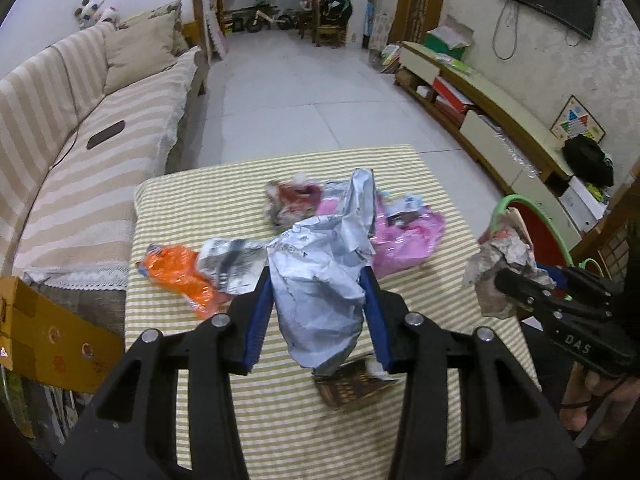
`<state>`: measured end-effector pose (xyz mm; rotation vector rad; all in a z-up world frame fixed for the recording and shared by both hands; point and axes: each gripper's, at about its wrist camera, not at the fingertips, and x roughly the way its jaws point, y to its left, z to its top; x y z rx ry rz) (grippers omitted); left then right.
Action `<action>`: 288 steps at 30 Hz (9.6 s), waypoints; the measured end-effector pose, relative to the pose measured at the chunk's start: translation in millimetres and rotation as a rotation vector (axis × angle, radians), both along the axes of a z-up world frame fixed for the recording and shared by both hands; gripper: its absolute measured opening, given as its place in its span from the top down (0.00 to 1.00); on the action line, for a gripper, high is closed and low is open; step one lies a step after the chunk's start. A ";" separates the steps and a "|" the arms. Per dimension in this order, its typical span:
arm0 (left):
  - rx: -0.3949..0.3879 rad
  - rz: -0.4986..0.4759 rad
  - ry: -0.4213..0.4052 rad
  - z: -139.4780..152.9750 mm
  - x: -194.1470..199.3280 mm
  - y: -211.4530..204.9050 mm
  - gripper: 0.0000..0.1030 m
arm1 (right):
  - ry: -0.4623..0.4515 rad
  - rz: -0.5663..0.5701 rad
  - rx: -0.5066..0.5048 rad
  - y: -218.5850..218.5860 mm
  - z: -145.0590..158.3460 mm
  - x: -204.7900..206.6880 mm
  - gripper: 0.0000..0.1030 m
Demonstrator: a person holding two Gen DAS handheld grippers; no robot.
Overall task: Collect trash
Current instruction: 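Carry both crumpled papers over the red bin, then open both grippers to drop the papers into the red bin, then grasp the orange snack bag with the left gripper while the right grasps the pink bag, then carry the orange bag and pink bag over the red bin, then open both grippers to drop the bags into the red bin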
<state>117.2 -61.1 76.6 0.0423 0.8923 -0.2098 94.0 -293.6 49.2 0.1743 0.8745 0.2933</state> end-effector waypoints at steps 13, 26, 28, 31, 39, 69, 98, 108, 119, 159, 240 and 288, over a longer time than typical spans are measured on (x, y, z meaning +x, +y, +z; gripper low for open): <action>-0.068 -0.108 -0.016 17.7 7.7 -81.4 0.60 | -0.057 -0.162 0.003 -94.3 24.9 -15.1 0.59; -0.093 -0.277 0.016 12.7 24.0 -186.4 0.60 | -0.054 -0.297 0.014 -183.6 19.1 -18.5 0.59; -0.095 -0.299 0.019 12.0 27.1 -202.4 0.60 | -0.049 -0.314 0.017 -196.0 15.8 -17.5 0.59; -0.099 -0.329 0.028 9.5 28.9 -221.9 0.60 | -0.039 -0.342 0.018 -213.0 9.3 -16.9 0.59; -0.143 -0.420 0.076 -2.2 34.4 -273.3 0.60 | -0.006 -0.400 0.027 -251.9 -9.5 -20.4 0.59; -0.135 -0.435 0.148 -50.1 51.4 -309.7 0.27 | 0.073 -0.427 0.046 -273.4 -58.2 1.7 0.45; -0.158 -0.207 0.014 8.9 23.3 -169.8 0.05 | -0.041 -0.305 -0.001 -162.7 8.0 -6.7 0.10; -0.168 0.024 -0.012 25.7 -4.2 -43.1 0.05 | -0.094 -0.143 -0.039 -66.2 33.8 -13.6 0.10; -0.120 0.176 -0.022 17.1 -36.2 57.2 0.05 | -0.097 -0.034 -0.045 3.8 35.9 -15.0 0.10; -0.325 0.615 0.164 -124.2 77.5 178.2 0.22 | 0.194 -0.226 -0.034 -6.9 -95.9 135.7 0.17; -0.223 -0.138 0.008 14.6 28.1 -128.0 0.54 | -0.048 -0.341 0.043 -183.4 29.7 -11.1 0.90; -0.186 -0.306 0.107 -30.3 67.2 -287.9 0.06 | -0.006 -0.485 -0.068 -276.8 -22.9 -2.5 0.30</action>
